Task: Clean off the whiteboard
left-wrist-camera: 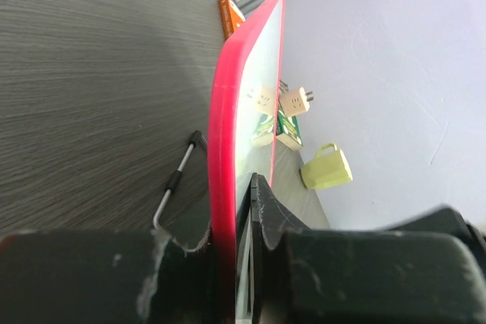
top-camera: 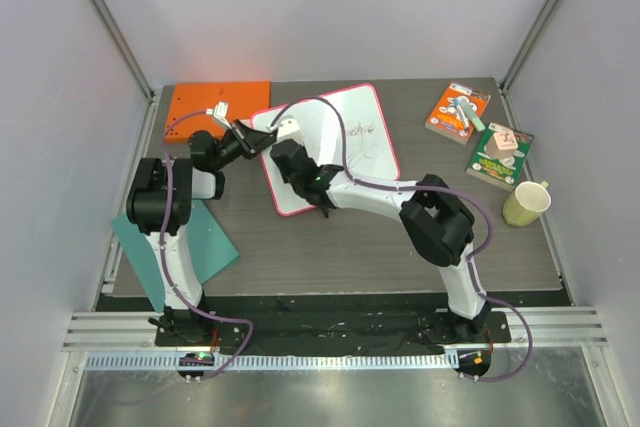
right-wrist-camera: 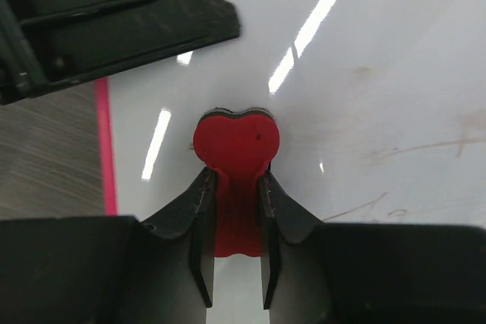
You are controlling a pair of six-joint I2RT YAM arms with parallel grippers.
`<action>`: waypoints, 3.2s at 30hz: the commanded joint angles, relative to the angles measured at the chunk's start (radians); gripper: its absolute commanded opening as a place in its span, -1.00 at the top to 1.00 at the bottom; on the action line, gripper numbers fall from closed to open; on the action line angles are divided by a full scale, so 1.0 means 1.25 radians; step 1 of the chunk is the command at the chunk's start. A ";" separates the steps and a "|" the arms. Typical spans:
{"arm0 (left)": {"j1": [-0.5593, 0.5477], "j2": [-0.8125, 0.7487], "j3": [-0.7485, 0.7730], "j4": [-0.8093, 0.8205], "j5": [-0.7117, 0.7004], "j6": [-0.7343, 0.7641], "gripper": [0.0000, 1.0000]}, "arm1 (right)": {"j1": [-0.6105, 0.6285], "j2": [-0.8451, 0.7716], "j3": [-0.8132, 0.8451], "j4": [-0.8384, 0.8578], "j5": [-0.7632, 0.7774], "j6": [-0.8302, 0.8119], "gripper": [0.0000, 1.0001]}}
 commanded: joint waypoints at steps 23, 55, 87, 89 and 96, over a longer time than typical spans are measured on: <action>-0.031 -0.028 0.007 -0.020 0.031 0.178 1.00 | -0.210 0.009 -0.221 -0.183 0.025 0.172 0.98; -0.031 -0.026 0.008 -0.026 0.034 0.178 1.00 | -0.101 0.059 -0.239 -0.101 -0.067 0.180 0.98; -0.031 -0.018 0.014 -0.028 0.036 0.171 1.00 | -0.068 0.071 -0.330 -0.080 -0.109 0.273 0.98; -0.031 -0.018 0.014 -0.028 0.036 0.171 1.00 | -0.085 0.059 -0.360 -0.079 -0.094 0.313 0.98; -0.031 -0.017 0.015 -0.028 0.037 0.170 1.00 | -0.204 -0.022 -0.523 -0.015 -0.068 0.374 0.98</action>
